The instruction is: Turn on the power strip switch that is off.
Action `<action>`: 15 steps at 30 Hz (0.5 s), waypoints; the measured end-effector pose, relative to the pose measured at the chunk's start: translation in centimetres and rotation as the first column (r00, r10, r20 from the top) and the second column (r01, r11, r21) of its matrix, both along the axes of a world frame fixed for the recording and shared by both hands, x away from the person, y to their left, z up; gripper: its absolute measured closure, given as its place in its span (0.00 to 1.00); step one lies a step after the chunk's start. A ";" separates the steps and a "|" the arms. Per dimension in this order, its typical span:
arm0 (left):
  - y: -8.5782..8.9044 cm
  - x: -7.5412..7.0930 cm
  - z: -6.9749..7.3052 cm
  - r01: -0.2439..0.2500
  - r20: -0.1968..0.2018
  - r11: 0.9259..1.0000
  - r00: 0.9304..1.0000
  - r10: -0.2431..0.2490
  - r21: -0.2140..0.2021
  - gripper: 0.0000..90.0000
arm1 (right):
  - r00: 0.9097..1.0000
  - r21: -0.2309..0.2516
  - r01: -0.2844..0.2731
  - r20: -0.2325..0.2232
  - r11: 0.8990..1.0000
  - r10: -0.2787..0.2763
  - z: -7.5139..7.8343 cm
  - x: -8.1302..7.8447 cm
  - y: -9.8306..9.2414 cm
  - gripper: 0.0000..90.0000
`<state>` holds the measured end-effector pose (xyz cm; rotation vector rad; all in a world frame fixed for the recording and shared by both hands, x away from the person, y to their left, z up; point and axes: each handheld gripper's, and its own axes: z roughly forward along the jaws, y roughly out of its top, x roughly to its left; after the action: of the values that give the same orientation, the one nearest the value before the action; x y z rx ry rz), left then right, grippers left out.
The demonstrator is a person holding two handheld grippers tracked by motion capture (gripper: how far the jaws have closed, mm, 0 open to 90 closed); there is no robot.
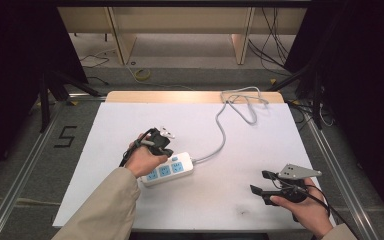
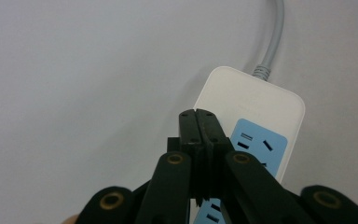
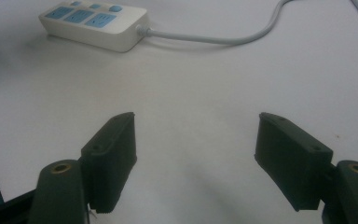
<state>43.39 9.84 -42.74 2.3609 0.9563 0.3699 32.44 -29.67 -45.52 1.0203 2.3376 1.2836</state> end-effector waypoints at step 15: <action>-1.1 0.5 -0.7 0.033 -0.005 0.999 0.999 -0.033 0.017 1.00 | 1.000 -0.001 0.000 -0.003 1.000 0.000 0.0 0.0 0.0 0.32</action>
<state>43.86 8.75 -43.45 2.3912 0.9191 0.3612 32.44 -29.66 -45.55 1.0228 2.3406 1.2812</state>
